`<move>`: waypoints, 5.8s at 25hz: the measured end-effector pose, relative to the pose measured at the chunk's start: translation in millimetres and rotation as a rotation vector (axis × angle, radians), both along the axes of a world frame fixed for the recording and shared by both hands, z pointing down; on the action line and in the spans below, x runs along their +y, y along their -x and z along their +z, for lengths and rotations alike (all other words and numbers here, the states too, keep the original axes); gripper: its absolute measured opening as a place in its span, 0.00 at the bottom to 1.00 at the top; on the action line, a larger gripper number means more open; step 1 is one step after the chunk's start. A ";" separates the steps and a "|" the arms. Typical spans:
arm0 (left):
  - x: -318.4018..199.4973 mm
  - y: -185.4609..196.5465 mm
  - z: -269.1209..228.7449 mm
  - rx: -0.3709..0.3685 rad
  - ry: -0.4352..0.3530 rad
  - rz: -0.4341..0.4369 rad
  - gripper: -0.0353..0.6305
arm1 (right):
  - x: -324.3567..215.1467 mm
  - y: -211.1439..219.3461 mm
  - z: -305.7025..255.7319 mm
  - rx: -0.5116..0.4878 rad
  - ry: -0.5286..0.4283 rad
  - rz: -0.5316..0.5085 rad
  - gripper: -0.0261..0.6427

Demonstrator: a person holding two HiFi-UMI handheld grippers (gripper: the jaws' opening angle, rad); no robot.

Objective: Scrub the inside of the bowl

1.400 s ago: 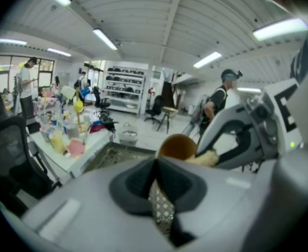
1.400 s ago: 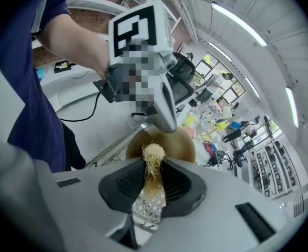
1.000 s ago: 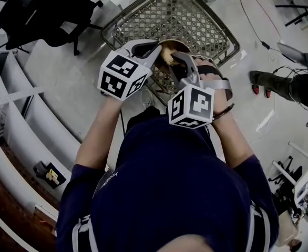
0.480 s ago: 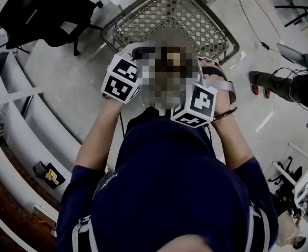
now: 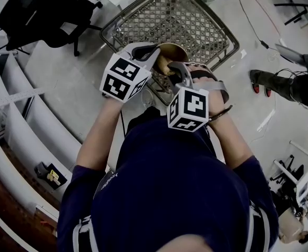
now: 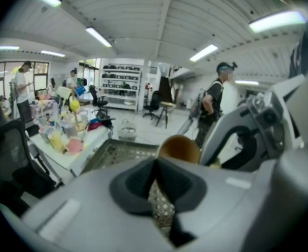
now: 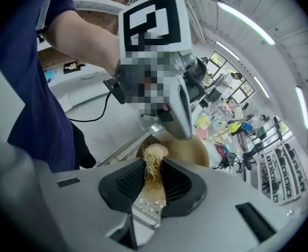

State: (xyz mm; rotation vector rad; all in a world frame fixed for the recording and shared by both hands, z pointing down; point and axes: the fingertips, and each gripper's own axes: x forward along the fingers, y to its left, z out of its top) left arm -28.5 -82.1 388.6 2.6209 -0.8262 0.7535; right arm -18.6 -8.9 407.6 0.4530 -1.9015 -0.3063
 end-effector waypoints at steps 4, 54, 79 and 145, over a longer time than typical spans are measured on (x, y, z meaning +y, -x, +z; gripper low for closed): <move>1.5 4.7 3.1 0.001 0.009 -0.008 0.07 | -5.3 -18.4 -1.5 0.042 0.016 0.062 0.14; 2.5 10.3 4.8 -0.067 -0.024 0.052 0.07 | -29.6 -17.2 -14.3 0.039 -0.154 0.191 0.14; -9.8 -17.2 -1.2 -0.112 -0.060 0.032 0.07 | -41.9 -39.8 -14.9 0.068 -0.204 0.112 0.14; -3.1 -6.0 -2.6 -0.012 -0.051 -0.008 0.07 | -9.2 -30.0 -4.4 -0.023 -0.070 0.068 0.14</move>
